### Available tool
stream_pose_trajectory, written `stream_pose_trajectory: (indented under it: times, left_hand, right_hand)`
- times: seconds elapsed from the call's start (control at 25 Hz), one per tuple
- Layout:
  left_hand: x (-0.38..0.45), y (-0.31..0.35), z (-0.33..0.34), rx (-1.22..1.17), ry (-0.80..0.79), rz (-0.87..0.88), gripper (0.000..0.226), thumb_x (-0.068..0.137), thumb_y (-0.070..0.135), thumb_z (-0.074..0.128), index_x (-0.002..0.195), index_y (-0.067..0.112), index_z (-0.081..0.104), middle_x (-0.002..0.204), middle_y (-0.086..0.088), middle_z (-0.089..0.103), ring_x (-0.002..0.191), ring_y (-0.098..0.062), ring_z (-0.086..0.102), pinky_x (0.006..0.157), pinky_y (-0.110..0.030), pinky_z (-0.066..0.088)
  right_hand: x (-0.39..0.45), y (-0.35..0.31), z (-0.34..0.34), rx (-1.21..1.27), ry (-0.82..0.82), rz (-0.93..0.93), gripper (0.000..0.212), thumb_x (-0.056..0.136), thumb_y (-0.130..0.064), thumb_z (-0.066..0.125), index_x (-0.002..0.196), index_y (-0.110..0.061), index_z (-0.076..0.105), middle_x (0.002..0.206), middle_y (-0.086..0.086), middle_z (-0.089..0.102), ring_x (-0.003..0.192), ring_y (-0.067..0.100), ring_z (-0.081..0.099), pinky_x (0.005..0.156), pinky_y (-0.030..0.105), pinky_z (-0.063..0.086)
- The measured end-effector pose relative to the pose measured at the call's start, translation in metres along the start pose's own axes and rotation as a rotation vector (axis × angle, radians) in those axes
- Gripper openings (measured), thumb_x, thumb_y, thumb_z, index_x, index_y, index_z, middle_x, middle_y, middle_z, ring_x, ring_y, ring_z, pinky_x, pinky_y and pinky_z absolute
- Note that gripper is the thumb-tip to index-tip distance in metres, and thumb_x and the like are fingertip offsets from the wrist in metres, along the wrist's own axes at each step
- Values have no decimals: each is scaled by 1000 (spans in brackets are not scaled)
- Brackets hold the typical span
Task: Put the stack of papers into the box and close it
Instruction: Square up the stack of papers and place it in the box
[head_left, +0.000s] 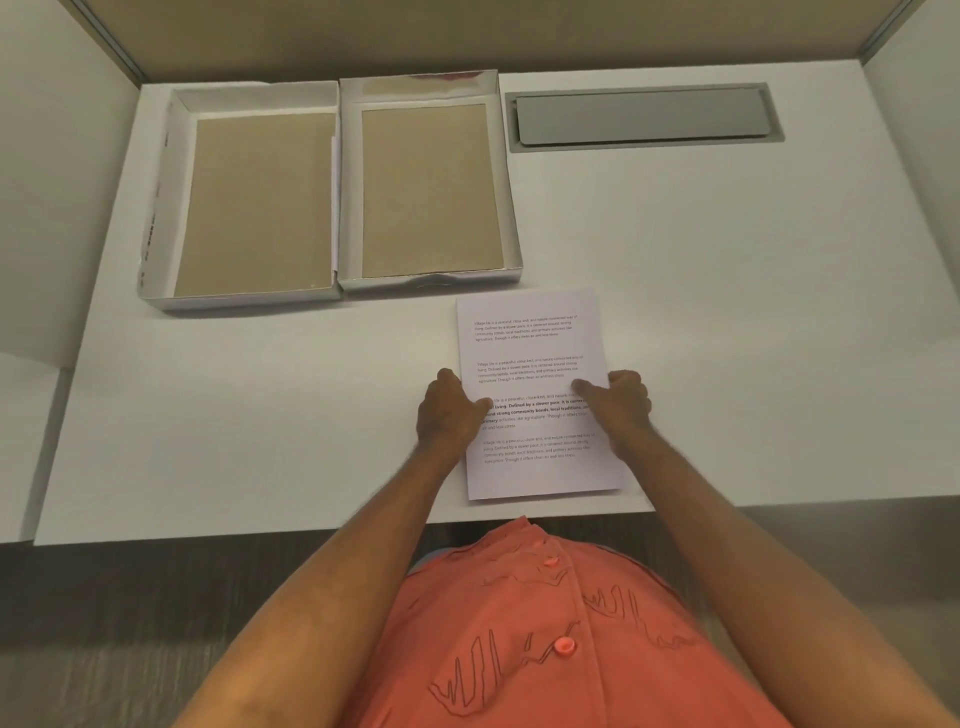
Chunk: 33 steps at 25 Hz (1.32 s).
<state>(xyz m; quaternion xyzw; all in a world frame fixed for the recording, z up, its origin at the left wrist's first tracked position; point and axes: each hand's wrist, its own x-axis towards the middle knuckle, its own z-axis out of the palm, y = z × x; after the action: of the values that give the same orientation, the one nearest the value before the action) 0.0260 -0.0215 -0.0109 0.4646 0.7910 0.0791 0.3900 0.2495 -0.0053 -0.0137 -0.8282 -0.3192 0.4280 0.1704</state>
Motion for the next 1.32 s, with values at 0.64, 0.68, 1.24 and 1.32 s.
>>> stream_pose_trajectory:
  times: [0.64, 0.68, 1.24, 1.32]
  left_hand:
    - [-1, 0, 0, -5, -1, 18, 48, 86, 35, 78, 116, 8, 50, 117, -8, 65, 102, -31, 67, 72, -36, 48]
    - [-1, 0, -1, -6, 0, 18, 48, 86, 35, 78, 116, 8, 50, 117, -9, 65, 103, -31, 67, 73, -36, 48]
    - [-2, 0, -2, -21, -5, 19, 47, 87, 34, 78, 115, 10, 49, 115, -7, 65, 99, -28, 67, 71, -35, 48]
    - [-3, 1, -2, -23, -8, 21, 47, 87, 33, 78, 115, 9, 50, 115, -7, 65, 99, -28, 67, 70, -35, 48]
  right_hand:
    - [7, -15, -14, 286, -273, 90, 68, 68, -22, 89, 126, 3, 64, 123, 22, 72, 104, 39, 74, 89, 53, 62]
    - [7, -17, -17, 348, -321, 121, 59, 71, -14, 88, 124, 5, 68, 120, 25, 74, 104, 42, 74, 91, 57, 61]
    - [-9, -23, -21, 318, -356, 43, 29, 86, -7, 78, 112, -6, 64, 116, 18, 74, 97, 35, 74, 87, 52, 62]
    - [-4, -21, -26, 385, -388, 100, 23, 88, 0, 74, 111, 3, 68, 113, 24, 74, 77, 30, 77, 66, 42, 65]
